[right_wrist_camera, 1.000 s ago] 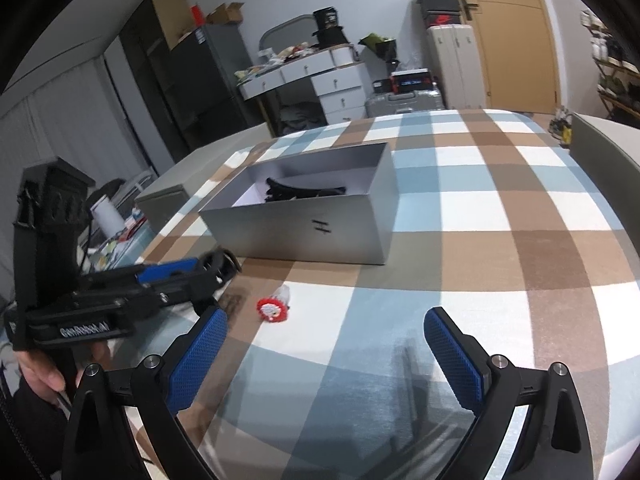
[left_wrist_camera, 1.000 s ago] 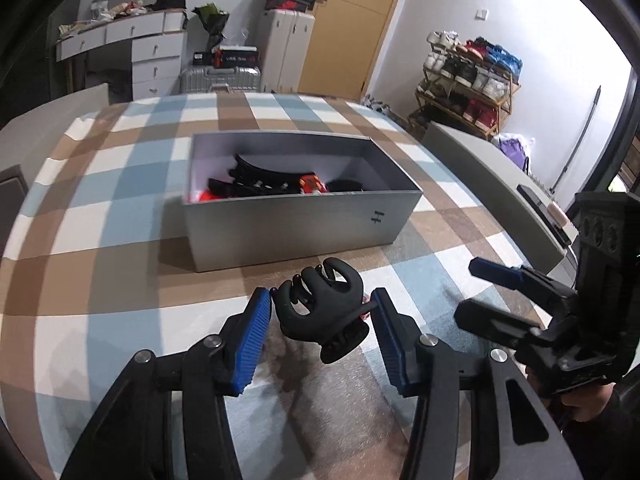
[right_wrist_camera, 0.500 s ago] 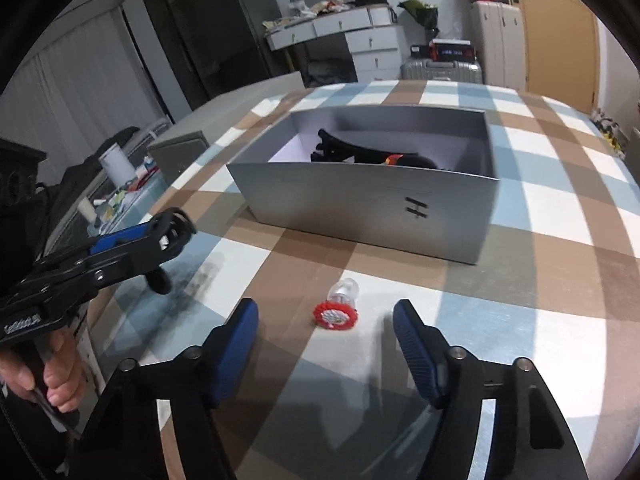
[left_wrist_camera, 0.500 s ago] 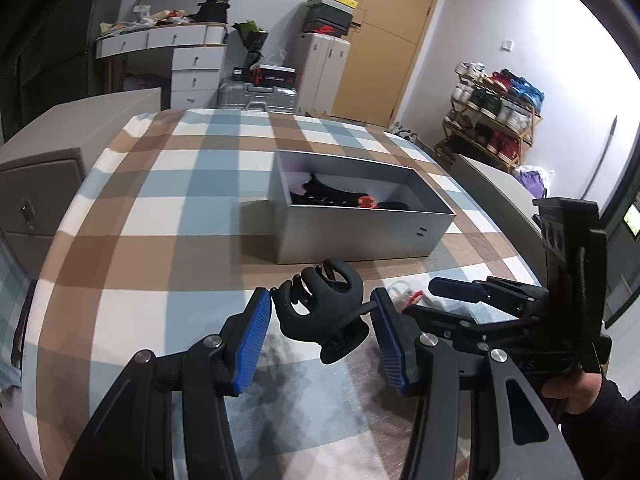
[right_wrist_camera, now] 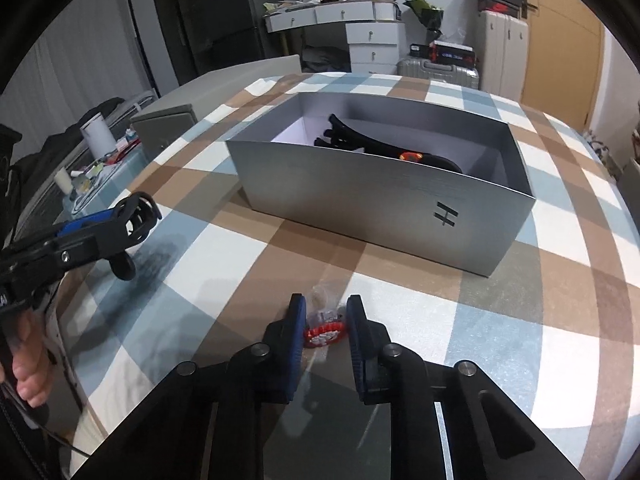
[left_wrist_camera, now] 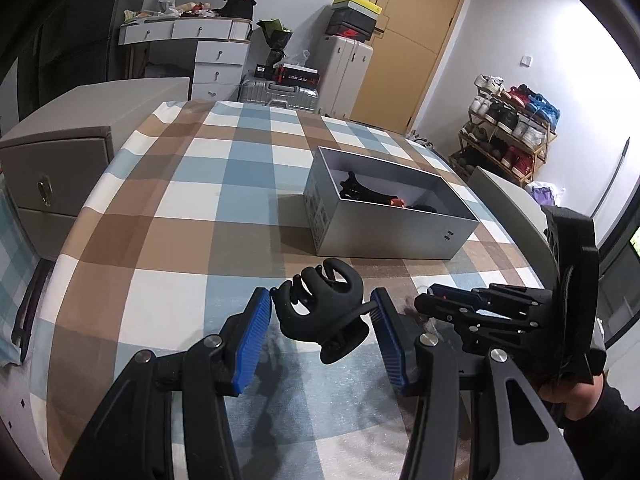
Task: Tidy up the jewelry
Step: 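Grasp the black claw clip with the left tool while the right tool grasps the red flower hair tie, then carry the claw clip and hair tie into the grey box and open both tools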
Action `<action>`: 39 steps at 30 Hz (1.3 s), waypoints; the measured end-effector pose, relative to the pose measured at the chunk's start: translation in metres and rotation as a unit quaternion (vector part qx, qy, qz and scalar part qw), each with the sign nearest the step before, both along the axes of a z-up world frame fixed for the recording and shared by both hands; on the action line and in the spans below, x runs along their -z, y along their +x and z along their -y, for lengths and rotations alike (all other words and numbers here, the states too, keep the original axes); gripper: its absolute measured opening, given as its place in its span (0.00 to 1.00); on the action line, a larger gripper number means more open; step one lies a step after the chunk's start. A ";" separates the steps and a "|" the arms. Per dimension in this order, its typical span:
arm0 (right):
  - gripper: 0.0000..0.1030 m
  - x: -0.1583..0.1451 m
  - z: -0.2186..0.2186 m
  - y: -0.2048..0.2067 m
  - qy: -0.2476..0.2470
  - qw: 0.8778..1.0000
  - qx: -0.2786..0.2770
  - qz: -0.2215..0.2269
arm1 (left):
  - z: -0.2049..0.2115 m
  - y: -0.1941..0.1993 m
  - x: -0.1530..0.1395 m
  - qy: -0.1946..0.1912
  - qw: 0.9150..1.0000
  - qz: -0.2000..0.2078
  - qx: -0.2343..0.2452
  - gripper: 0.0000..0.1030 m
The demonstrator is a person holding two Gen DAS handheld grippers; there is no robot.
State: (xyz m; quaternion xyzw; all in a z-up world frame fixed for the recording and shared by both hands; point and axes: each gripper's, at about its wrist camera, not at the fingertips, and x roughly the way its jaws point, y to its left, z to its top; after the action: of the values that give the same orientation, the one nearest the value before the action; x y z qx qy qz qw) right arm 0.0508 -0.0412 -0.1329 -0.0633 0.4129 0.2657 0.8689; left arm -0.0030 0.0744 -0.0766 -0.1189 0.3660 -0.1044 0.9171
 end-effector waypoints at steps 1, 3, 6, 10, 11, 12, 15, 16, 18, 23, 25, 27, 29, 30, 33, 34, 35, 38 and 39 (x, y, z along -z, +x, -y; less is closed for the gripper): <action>0.18 0.000 -0.001 -0.001 -0.002 1.000 -0.001 0.003 | -0.001 0.000 0.000 -0.001 1.000 0.000 -0.002 0.44; 0.18 0.000 -0.003 -0.003 -0.005 1.000 -0.003 0.006 | -0.003 -0.001 0.001 -0.004 1.000 -0.001 -0.003 0.44; 0.18 0.000 -0.003 -0.003 0.001 1.000 -0.006 -0.003 | -0.003 -0.002 0.000 -0.002 1.000 0.000 -0.003 0.44; 0.18 -0.002 -0.004 -0.003 0.004 1.000 -0.010 0.002 | -0.003 -0.003 -0.001 0.004 1.000 0.002 -0.004 0.44; 0.18 -0.003 -0.005 -0.003 0.005 1.000 -0.011 0.005 | -0.003 -0.003 -0.002 0.004 1.000 0.003 -0.004 0.44; 0.18 -0.005 -0.004 -0.004 0.008 1.000 -0.012 0.008 | -0.003 -0.003 -0.003 0.005 1.000 0.004 -0.005 0.44; 0.18 -0.010 -0.003 -0.006 0.021 1.000 -0.014 0.014 | 0.000 -0.002 -0.004 0.015 1.000 0.005 -0.004 0.44; 0.18 -0.011 -0.002 -0.006 0.025 0.999 -0.015 0.016 | 0.000 -0.001 -0.005 0.017 1.000 0.006 -0.004 0.44; 0.18 -0.016 -0.001 -0.007 0.032 0.999 -0.015 0.023 | 0.002 0.000 -0.006 0.020 1.000 0.006 -0.002 0.44; 0.18 -0.024 0.009 -0.005 0.060 0.998 -0.009 0.030 | 0.009 0.006 -0.011 0.033 0.999 0.007 0.003 0.44; 0.18 -0.028 0.014 -0.003 0.074 0.997 -0.005 0.033 | 0.013 0.010 -0.013 0.037 0.999 0.007 0.006 0.44; 0.18 -0.032 0.018 -0.002 0.082 0.996 -0.002 0.040 | 0.017 0.014 -0.016 0.042 0.999 0.010 0.012 0.44; 0.18 -0.037 0.023 -0.002 0.089 0.995 0.000 0.046 | 0.022 0.018 -0.019 0.047 0.999 0.013 0.016 0.44; 0.18 -0.039 0.026 0.000 0.093 0.995 0.000 0.049 | 0.024 0.021 -0.020 0.048 0.999 0.013 0.018 0.44; 0.18 -0.045 0.032 0.003 0.101 0.993 0.003 0.057 | 0.029 0.031 -0.025 0.052 0.998 0.017 0.025 0.44; 0.18 -0.047 0.035 0.005 0.105 0.993 0.004 0.059 | 0.031 0.033 -0.026 0.054 0.998 0.019 0.026 0.44; 0.18 -0.048 0.037 0.006 0.107 0.992 0.005 0.061 | 0.033 0.036 -0.027 0.055 0.998 0.020 0.027 0.44; 0.18 -0.053 0.043 0.013 0.115 0.991 0.008 0.069 | 0.037 0.046 -0.030 0.056 0.998 0.021 0.031 0.44; 0.18 -0.055 0.045 0.016 0.118 0.991 0.009 0.070 | 0.038 0.050 -0.031 0.055 0.998 0.021 0.033 0.44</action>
State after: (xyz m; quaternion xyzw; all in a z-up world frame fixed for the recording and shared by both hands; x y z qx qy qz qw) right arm 0.0666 -0.0858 -0.0783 0.0250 0.3174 0.2997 0.8993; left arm 0.0466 0.0361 -0.0452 -0.0536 0.3552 -0.1163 0.9260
